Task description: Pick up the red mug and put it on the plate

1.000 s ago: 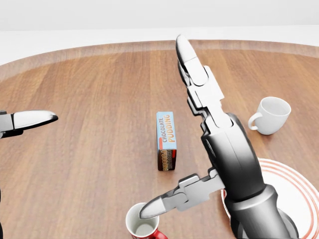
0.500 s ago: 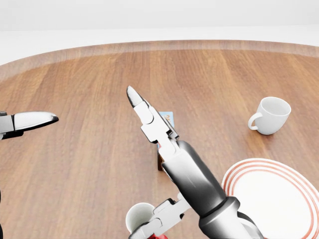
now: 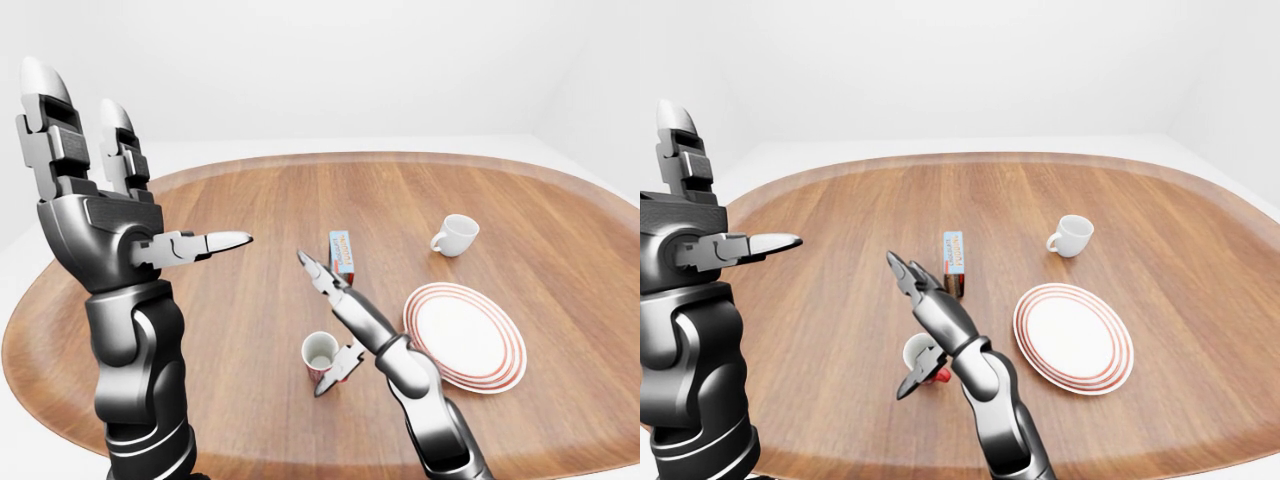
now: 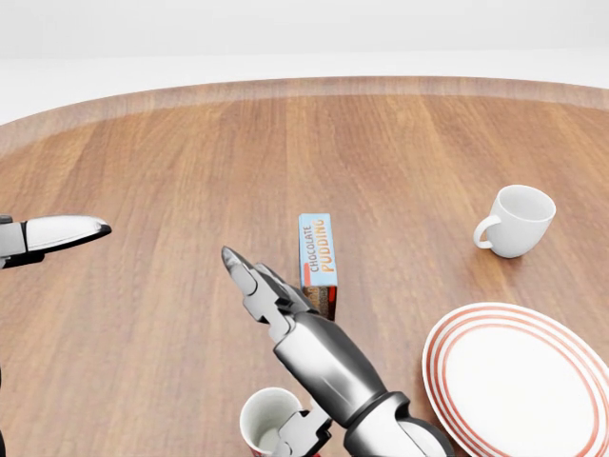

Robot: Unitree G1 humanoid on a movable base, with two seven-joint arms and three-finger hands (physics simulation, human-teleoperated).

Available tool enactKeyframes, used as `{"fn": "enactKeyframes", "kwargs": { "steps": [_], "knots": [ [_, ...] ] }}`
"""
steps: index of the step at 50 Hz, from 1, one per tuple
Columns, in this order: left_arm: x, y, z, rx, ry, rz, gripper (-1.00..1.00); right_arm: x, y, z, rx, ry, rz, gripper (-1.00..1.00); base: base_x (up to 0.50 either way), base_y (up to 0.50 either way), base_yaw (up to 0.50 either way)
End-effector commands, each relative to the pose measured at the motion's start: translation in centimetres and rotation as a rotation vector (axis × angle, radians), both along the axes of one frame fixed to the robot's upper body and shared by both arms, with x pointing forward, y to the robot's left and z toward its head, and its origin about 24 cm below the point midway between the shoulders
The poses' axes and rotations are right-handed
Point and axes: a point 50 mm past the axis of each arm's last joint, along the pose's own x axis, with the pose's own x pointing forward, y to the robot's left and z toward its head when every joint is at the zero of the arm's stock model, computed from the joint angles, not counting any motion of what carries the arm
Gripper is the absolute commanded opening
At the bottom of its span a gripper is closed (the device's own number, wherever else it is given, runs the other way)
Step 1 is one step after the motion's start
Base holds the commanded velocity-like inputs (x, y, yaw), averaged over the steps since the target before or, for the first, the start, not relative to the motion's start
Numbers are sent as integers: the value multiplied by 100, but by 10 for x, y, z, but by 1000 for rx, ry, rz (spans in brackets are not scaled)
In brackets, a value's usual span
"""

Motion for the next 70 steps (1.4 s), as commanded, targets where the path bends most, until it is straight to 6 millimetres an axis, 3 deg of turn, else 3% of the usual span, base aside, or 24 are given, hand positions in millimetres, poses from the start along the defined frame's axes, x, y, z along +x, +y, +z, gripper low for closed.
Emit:
{"fn": "enactKeyframes", "kwargs": {
  "steps": [1,23,39,50,59,70],
  "knots": [
    [0,0,0,0,-1,1,100,0,5,-26,-128,81,8,100,0,0,0],
    [-3,0,4,-7,-21,-5,100,11,9,-72,-387,204,1,100,0,0,0],
    [-2,-1,2,-3,-12,-6,100,24,14,-67,-453,201,23,100,0,0,0],
    [-3,-2,0,-1,-6,-5,100,35,12,-82,-498,236,-15,100,0,0,0],
    [-3,-2,-1,-4,-3,-6,100,47,18,-79,-500,229,-21,100,0,0,0],
    [-4,-3,-2,-1,1,-8,100,47,22,-88,-518,253,-14,100,0,0,0]
  ]
}}
